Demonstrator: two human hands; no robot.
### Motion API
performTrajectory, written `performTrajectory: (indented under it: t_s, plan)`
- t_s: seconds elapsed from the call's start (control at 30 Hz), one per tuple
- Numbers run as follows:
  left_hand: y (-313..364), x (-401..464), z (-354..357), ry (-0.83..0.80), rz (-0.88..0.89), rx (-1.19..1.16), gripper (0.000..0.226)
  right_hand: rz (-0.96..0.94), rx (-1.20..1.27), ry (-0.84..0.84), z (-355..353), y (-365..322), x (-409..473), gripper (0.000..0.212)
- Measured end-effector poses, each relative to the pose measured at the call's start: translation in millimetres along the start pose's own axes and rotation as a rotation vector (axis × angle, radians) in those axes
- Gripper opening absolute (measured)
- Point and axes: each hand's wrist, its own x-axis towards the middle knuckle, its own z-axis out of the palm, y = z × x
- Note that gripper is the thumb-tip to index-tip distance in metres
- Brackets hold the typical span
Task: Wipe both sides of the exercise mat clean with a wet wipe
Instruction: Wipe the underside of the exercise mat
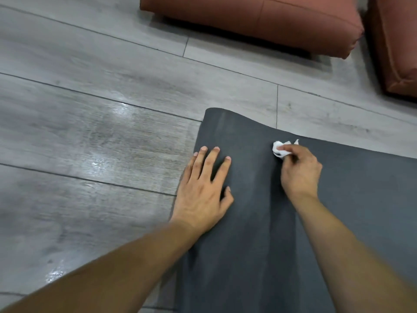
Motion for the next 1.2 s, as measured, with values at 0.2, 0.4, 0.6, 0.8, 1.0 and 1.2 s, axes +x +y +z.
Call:
performTrajectory:
  t_s: [0.2,0.4,0.6,0.8,1.0,1.2]
  plan:
    - [17.4,-77.8,2.5,-0.053,-0.081,0.002,0.069,-0.071,0.216,-0.136,43.6,-76.8,-23.0,0.034]
    - [16.2,-74.1,17.4,-0.045,-0.108,0.001,0.068,-0.654,0.065,-0.317,71.5,-114.7,-46.3,0.023]
    - [18.0,-77.7,15.2,-0.039,-0.120,0.002,0.070,-0.174,-0.122,-0.018,-12.1,15.1,-27.8,0.027]
    - [17.2,-77.1,19.0,-0.031,-0.109,0.016,0.070,-0.113,0.278,-0.123,34.0,-56.5,-45.7,0.032]
    - [16.3,-75.1,20.7,0.000,-0.095,0.014,0.068,-0.579,0.174,-0.383,50.9,-83.7,-48.7,0.027]
    - [18.0,-75.7,19.4,-0.010,-0.103,0.037,0.070,0.022,-0.141,0.003,-34.9,43.1,-20.6,0.030]
